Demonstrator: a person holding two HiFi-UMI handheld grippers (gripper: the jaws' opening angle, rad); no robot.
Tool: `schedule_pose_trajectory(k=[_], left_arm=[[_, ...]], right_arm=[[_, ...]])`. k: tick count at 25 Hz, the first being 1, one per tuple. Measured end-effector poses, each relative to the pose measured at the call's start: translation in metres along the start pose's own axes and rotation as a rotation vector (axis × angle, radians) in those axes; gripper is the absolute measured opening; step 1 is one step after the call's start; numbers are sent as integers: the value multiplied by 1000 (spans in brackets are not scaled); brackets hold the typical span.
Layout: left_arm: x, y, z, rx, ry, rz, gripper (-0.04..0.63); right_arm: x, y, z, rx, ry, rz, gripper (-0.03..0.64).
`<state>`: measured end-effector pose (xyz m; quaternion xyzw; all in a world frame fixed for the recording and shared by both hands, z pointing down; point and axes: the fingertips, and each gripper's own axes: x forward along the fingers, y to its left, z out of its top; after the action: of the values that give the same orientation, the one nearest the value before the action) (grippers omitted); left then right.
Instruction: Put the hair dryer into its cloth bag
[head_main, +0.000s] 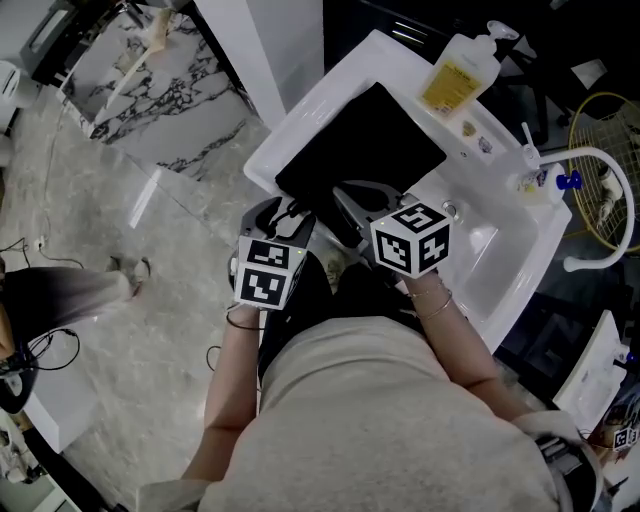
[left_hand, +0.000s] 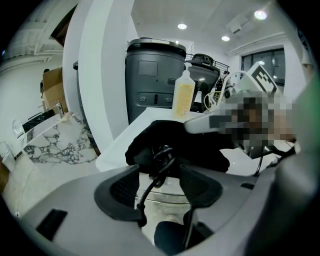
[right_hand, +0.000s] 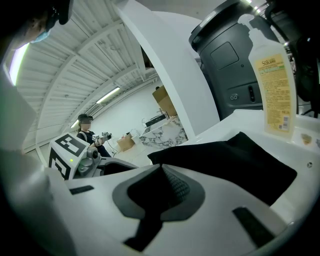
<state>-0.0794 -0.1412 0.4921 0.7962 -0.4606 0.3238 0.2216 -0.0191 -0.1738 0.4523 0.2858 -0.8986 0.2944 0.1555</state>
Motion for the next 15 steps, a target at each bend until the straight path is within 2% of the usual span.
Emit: schedule_pose_trajectory(k=[3, 7, 11, 15], left_arm=[[-8, 4, -6, -13, -3, 15, 244], [-12, -1, -15, -29, -3, -6, 242], [-10, 4, -22, 7, 14, 11, 242], [-6, 6, -24, 80, 41, 15, 241]], right_arm=[[0, 2, -1, -2, 0, -2, 8], [-2, 2, -3, -7, 6, -5, 8], [-3, 3, -6, -9, 10, -10, 8], [-4, 3, -5, -7, 4, -12, 8]])
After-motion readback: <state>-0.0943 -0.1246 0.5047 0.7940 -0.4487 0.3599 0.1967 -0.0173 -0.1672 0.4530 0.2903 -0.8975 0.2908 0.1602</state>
